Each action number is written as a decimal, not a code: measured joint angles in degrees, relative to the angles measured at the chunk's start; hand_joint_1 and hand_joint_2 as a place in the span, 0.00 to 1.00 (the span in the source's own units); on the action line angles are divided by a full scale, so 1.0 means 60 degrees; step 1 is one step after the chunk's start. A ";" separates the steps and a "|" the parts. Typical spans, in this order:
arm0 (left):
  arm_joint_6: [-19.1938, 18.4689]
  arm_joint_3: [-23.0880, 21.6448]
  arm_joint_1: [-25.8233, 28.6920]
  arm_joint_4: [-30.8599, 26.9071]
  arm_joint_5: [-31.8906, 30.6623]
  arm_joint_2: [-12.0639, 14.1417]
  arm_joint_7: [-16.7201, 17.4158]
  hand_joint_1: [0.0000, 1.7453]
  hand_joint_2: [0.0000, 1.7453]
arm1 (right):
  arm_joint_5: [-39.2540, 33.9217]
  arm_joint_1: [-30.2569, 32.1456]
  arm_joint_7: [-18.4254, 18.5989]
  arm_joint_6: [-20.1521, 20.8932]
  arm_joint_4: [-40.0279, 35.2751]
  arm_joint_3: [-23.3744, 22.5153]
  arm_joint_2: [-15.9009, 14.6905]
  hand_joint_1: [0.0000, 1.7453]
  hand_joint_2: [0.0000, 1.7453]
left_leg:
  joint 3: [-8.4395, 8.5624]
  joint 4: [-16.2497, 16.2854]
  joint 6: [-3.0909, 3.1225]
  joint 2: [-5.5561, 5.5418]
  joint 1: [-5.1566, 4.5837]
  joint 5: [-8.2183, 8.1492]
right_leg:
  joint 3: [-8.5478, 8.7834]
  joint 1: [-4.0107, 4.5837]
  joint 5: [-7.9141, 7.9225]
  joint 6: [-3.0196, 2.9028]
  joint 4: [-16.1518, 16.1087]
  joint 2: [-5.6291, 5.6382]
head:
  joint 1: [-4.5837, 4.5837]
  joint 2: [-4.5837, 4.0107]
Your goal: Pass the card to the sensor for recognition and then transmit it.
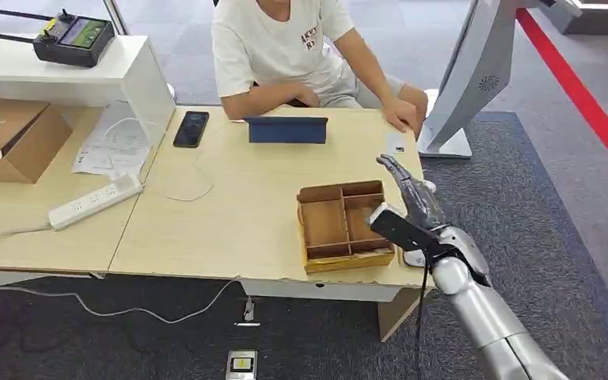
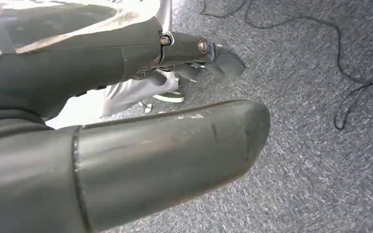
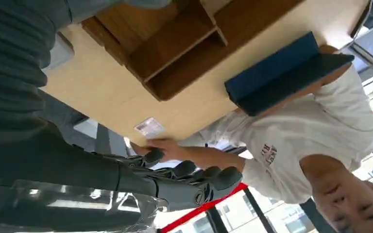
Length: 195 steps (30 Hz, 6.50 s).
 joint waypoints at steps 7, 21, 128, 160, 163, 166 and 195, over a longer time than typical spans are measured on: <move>-0.0004 -0.0004 0.0000 0.0000 0.0069 0.0022 0.0197 0.00 0.00 | 0.0033 0.0418 -0.0029 0.0408 -0.0262 0.0036 -0.0273 0.00 1.00 | 0.0001 -0.0001 0.0000 0.0002 0.0001 0.0000 | 0.0000 0.0000 0.0000 0.0000 0.0000 0.0000 | 0.0000 0.0000; -0.0095 -0.0004 -0.0010 0.0000 0.0237 0.0055 0.0379 0.00 0.00 | 0.0106 0.1071 -0.0470 0.1555 -0.0313 0.0346 -0.0364 0.00 1.00 | -0.0005 -0.0002 0.0000 -0.0001 0.0001 -0.0001 | -0.0003 0.0001 -0.0004 -0.0003 0.0000 0.0000 | -0.0004 0.0000; 0.0000 -0.0226 -0.0023 0.0000 0.0160 0.0230 0.0313 0.00 0.00 | 0.3960 0.0892 0.0725 -0.3181 0.1723 0.2284 -0.0491 0.86 1.00 | -0.0007 -0.0002 0.0000 -0.0001 0.0001 0.0000 | -0.0002 0.0001 -0.0003 -0.0003 0.0000 0.0000 | 0.0000 0.0000; 0.0142 -0.0233 -0.0013 0.0000 0.0102 0.0230 0.0222 0.00 0.00 | 0.3621 0.0757 0.0532 -0.3068 0.1727 0.2200 -0.0393 1.00 1.00 | -0.0005 -0.0002 0.0000 0.0000 0.0001 0.0000 | -0.0002 0.0001 -0.0003 -0.0003 0.0000 0.0000 | 0.0000 0.0000; 0.0142 -0.0233 -0.0013 0.0000 0.0102 0.0226 0.0211 0.00 0.00 | 0.3632 0.0755 0.0532 -0.3079 0.1727 0.2200 -0.0393 1.00 1.00 | -0.0006 -0.0002 0.0000 0.0000 0.0001 0.0000 | -0.0002 0.0001 -0.0004 -0.0003 0.0000 0.0000 | 0.0000 0.0000; 0.0146 -0.0237 -0.0013 0.0000 0.0098 0.0226 0.0208 0.00 0.00 | 0.3654 0.0755 0.0532 -0.3104 0.1727 0.2200 -0.0393 1.00 1.00 | -0.0006 -0.0002 0.0000 0.0000 0.0001 0.0000 | -0.0002 0.0001 -0.0004 -0.0003 0.0000 0.0000 | 0.0000 0.0000; 0.0193 -0.0488 0.0008 0.0000 -0.0175 0.0157 -0.0109 0.00 0.00 | 0.4342 -0.1003 0.0518 -0.2277 -0.1847 0.0710 -0.0324 1.00 1.00 | -0.0008 -0.0002 0.0000 0.0000 0.0001 0.0001 | -0.0001 0.0001 -0.0001 -0.0002 0.0002 0.0000 | 0.0000 0.0000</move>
